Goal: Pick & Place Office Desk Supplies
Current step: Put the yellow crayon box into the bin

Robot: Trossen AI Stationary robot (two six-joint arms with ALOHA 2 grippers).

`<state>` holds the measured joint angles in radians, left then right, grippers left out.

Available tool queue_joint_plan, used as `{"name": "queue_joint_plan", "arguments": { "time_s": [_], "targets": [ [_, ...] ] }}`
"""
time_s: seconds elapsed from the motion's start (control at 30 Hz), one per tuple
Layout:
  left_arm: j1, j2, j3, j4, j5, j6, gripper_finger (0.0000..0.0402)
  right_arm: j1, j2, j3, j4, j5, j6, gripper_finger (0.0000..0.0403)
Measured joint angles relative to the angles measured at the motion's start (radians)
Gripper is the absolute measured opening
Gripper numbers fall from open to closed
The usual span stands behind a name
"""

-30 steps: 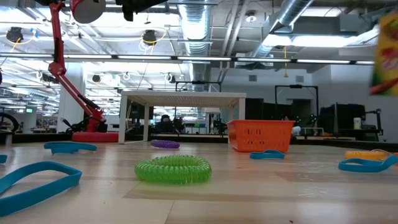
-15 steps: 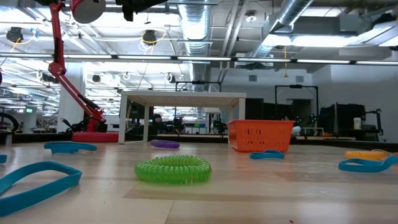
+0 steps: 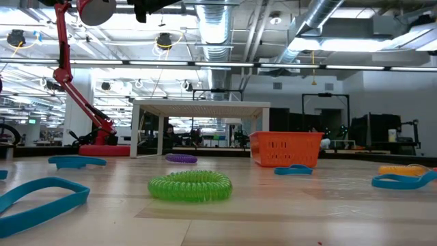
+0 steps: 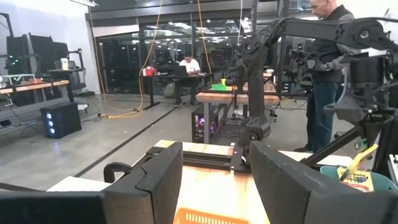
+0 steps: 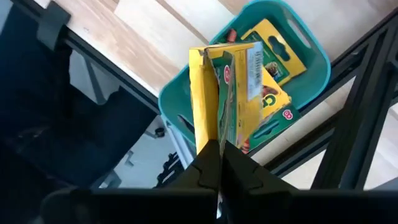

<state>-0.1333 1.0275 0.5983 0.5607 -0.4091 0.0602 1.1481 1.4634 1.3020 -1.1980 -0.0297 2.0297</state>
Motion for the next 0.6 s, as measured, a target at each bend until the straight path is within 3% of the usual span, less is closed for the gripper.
{"name": "queue_joint_plan", "arguments": {
  "time_s": [0.33, 0.6],
  "targets": [
    [0.0, 0.0, 0.0, 0.012, 0.052, -0.016, 0.0182, -0.004, 0.056, -0.001, -0.002, -0.074, -0.175, 0.0],
    [0.0, 0.0, 0.0, 0.012, 0.052, -0.016, 0.0182, -0.003, 0.198, 0.001, -0.081, -0.292, -0.418, 0.0]
  ]
}}
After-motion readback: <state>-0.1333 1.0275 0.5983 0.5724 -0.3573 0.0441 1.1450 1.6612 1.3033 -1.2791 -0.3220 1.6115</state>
